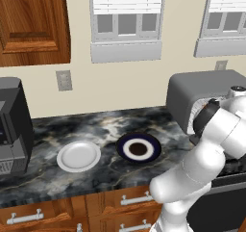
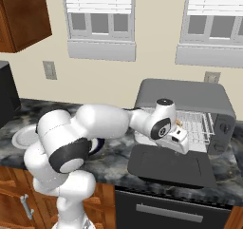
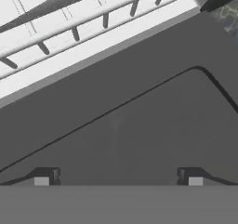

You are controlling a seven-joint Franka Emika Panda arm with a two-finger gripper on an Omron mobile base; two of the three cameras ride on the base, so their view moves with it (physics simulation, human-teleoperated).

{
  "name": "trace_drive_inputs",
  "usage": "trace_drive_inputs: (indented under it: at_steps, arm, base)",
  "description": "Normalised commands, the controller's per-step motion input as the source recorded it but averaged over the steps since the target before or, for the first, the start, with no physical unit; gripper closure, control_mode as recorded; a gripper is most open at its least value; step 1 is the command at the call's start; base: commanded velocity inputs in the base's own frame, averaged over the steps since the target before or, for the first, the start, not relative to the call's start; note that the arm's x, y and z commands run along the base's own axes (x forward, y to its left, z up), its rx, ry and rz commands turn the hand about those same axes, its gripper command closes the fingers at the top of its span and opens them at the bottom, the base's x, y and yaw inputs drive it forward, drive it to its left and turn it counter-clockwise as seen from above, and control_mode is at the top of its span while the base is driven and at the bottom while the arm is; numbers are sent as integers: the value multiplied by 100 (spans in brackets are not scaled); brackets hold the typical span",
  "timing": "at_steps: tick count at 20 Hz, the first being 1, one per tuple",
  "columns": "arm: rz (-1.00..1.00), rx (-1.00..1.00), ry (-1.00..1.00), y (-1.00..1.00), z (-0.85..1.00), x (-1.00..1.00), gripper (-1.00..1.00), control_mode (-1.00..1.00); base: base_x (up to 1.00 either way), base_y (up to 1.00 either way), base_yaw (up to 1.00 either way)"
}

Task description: Open the toaster oven door. Place the hotdog bun on the bottom rack in the toaster oven and place the steak on the top rack.

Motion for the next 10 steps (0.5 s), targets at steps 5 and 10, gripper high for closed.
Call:
trace_drive_inputs:
  at_steps: [5,10]
  arm:
    - [-9,2,-3,0,-14,25,-100,-100]
    - [-9,4,-1,0,-7,36,-100,-100]
  base:
    - [0,0,0]
    - [0,0,0]
